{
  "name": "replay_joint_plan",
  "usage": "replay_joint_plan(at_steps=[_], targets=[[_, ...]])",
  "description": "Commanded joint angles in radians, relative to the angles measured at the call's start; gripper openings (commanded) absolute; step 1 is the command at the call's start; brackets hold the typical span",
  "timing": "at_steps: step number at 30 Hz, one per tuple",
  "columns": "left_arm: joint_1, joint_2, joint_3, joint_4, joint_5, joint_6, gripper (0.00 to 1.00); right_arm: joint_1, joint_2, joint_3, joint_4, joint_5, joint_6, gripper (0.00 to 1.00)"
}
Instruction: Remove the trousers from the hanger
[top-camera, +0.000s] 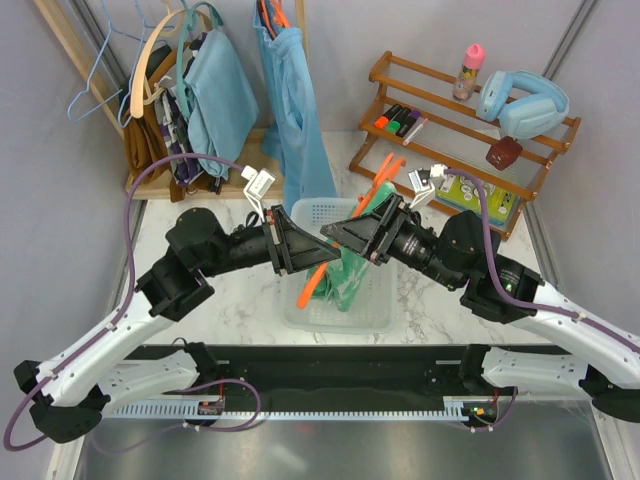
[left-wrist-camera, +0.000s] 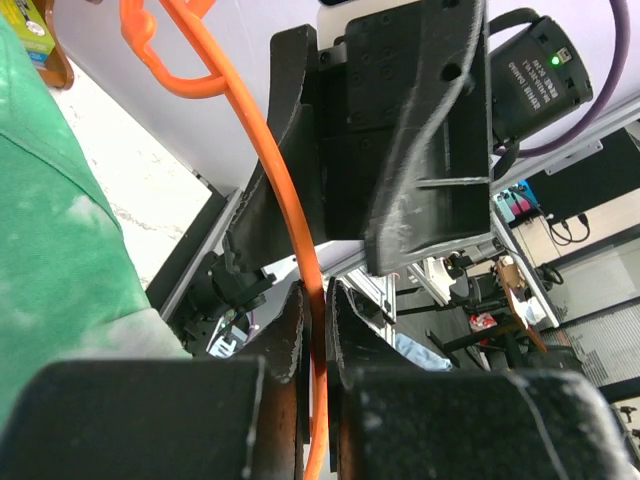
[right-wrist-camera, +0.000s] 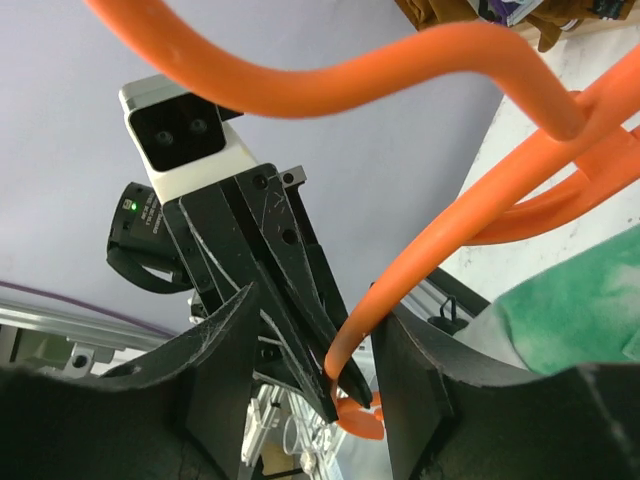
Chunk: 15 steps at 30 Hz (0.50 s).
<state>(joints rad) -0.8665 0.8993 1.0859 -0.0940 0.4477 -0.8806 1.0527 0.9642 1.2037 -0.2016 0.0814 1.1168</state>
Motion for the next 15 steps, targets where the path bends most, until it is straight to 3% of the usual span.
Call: replay_joint_plan(at_steps=[1,2,8,9,10,11,12,13,15], targets=[[-0.008,-0.051,0.074,0.195,0.020,0.066,0.02,0.053,0.024,0.033,0.079,0.126,-0.011,0.54],[-0.008,-0.054,0.075,0.194,0.025,0.065,0.02,0.059,0.031,0.040,0.079,0.136,-0.014,0.53],[-0.008,-0.059,0.100,0.139,0.059,0.074,0.03,0.095,0.090,0.097,0.076,0.176,-0.067,0.17],[-0.008,-0.062,0.106,0.104,0.062,0.081,0.07,0.096,0.094,0.102,0.064,0.179,-0.075,0.09],[-0.008,-0.065,0.111,0.068,0.054,0.103,0.15,0.098,0.097,0.118,0.051,0.179,-0.089,0.00],[-0.008,-0.069,0.127,0.041,0.045,0.118,0.36,0.098,0.097,0.125,0.022,0.181,-0.097,0.00],[-0.008,-0.079,0.135,0.015,0.036,0.136,0.44,0.096,0.094,0.129,0.008,0.179,-0.104,0.00],[-0.008,-0.094,0.140,-0.027,0.025,0.170,0.60,0.098,0.090,0.135,-0.005,0.181,-0.123,0.00],[-0.008,-0.118,0.154,-0.059,0.013,0.198,0.70,0.098,0.062,0.129,-0.033,0.179,-0.133,0.00]])
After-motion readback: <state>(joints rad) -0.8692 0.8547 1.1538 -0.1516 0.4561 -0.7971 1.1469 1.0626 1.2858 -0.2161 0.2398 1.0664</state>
